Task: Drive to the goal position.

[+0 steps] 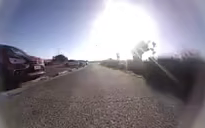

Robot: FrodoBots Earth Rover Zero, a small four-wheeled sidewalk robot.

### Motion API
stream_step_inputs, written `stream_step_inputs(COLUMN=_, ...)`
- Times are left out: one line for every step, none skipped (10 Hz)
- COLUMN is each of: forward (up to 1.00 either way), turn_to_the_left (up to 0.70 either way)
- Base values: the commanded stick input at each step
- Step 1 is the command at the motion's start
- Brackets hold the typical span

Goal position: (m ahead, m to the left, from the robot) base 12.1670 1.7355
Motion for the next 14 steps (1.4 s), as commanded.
stream_step_inputs(forward=0.70, turn_to_the_left=0.00)
stream_step_inputs(forward=0.70, turn_to_the_left=0.00)
stream_step_inputs(forward=0.70, turn_to_the_left=0.00)
stream_step_inputs(forward=0.70, turn_to_the_left=0.00)
stream_step_inputs(forward=0.70, turn_to_the_left=0.00)
stream_step_inputs(forward=0.70, turn_to_the_left=0.00)
stream_step_inputs(forward=0.70, turn_to_the_left=0.00)
stream_step_inputs(forward=0.70, turn_to_the_left=0.00)
stream_step_inputs(forward=0.70, turn_to_the_left=0.00)
stream_step_inputs(forward=0.70, turn_to_the_left=0.00)
stream_step_inputs(forward=0.70, turn_to_the_left=0.00)
stream_step_inputs(forward=0.70, turn_to_the_left=0.00)
stream_step_inputs(forward=0.70, turn_to_the_left=0.00)
stream_step_inputs(forward=0.70, turn_to_the_left=0.00)
